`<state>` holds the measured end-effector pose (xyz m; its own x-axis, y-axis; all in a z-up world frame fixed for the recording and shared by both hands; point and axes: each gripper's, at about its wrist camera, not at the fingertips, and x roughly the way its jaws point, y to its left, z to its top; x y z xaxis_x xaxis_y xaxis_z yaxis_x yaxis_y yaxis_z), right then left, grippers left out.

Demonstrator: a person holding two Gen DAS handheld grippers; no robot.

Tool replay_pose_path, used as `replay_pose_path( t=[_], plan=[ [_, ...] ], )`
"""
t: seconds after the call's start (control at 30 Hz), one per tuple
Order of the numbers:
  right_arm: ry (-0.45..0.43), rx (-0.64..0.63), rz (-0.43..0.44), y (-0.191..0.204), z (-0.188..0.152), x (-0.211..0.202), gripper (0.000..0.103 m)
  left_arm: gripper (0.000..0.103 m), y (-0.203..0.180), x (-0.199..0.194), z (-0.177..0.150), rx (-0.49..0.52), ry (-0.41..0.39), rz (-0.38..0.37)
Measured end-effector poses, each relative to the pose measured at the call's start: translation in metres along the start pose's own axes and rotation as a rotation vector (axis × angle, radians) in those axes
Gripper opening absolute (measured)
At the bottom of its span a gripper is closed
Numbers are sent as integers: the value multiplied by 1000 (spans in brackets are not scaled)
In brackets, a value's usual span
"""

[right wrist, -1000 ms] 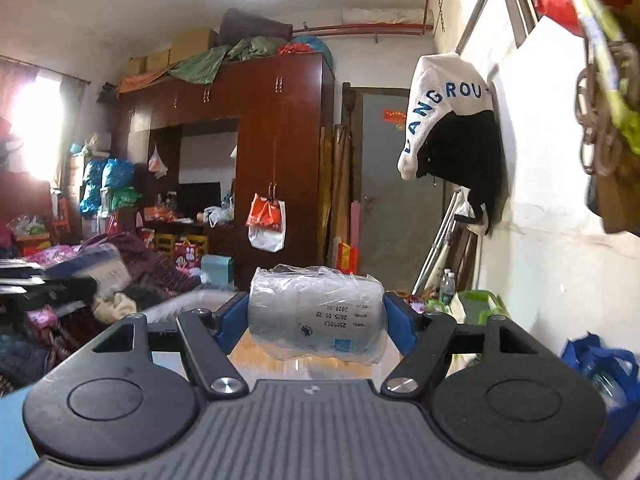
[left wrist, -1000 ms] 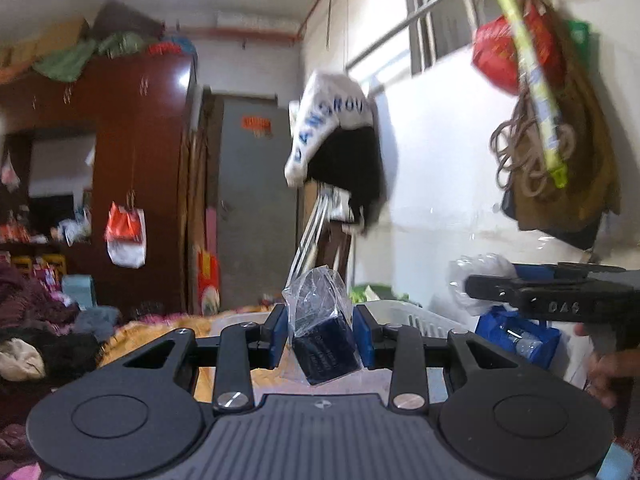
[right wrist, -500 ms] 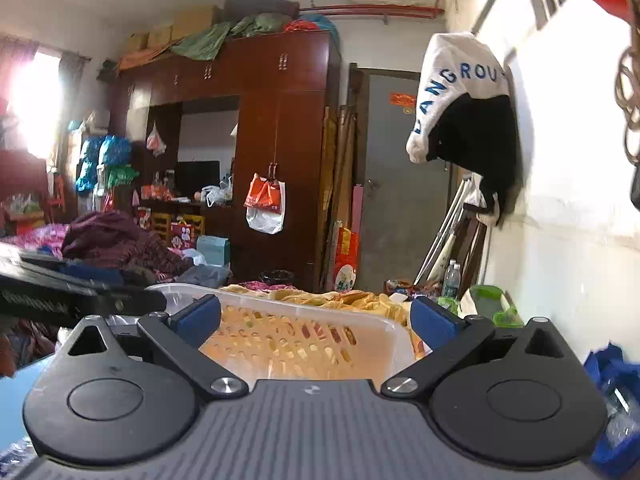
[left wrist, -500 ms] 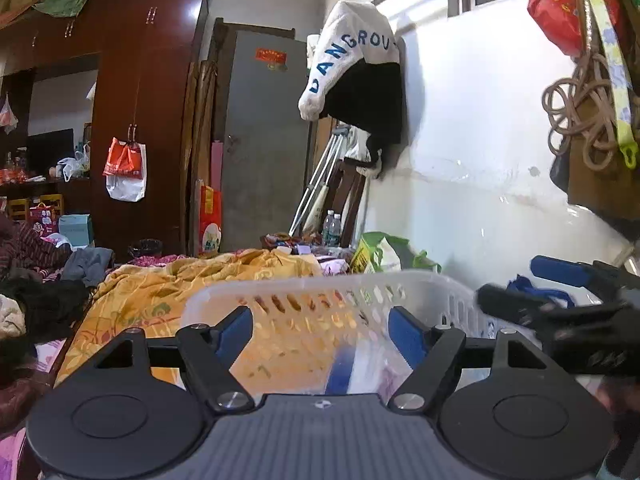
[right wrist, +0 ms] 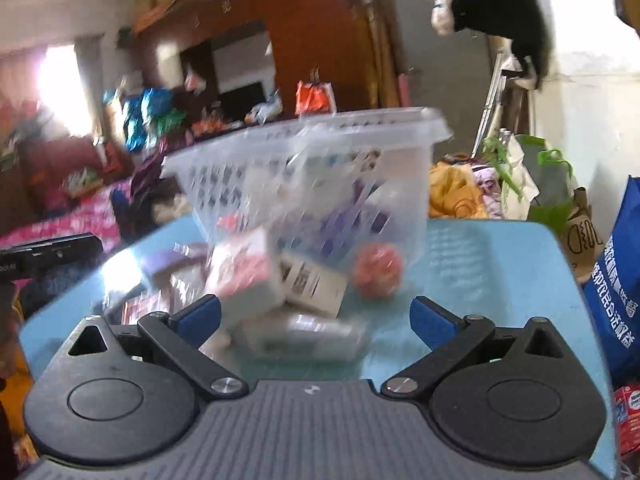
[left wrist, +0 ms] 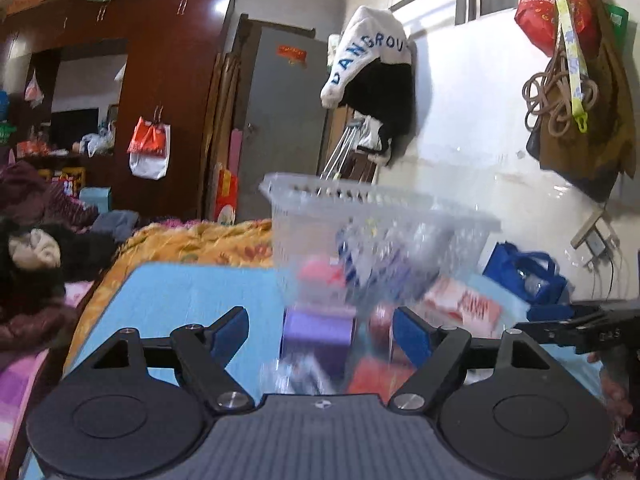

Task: Organize objects
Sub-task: 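Lift both held items over the white basket and open both tools, then grasp the clear-wrapped white-blue box with left tool while right tool grasps the red-white printed box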

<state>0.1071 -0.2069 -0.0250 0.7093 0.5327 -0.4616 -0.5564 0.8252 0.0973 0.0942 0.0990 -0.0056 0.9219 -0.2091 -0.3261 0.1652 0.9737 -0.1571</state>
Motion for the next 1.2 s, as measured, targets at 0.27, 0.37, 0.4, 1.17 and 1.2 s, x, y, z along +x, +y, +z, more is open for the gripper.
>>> replay_pose_path(
  t=[0.27, 0.37, 0.4, 1.17, 1.2],
  plan=[
    [-92, 2, 26, 12, 4, -4, 91, 82, 4, 16, -14, 5, 42, 24],
    [-71, -50, 7, 26, 9, 5, 76, 82, 4, 15, -22, 23, 60, 30],
    [-64, -66, 14, 30, 10, 9, 72, 82, 3, 16, -24, 31, 67, 33],
    [-265, -10, -21, 15, -2, -23, 55, 49, -24, 14, -41, 182, 70, 117],
    [-271, -6, -22, 15, -2, -24, 55, 48, -24, 13, -42, 174, 65, 118]
  ],
)
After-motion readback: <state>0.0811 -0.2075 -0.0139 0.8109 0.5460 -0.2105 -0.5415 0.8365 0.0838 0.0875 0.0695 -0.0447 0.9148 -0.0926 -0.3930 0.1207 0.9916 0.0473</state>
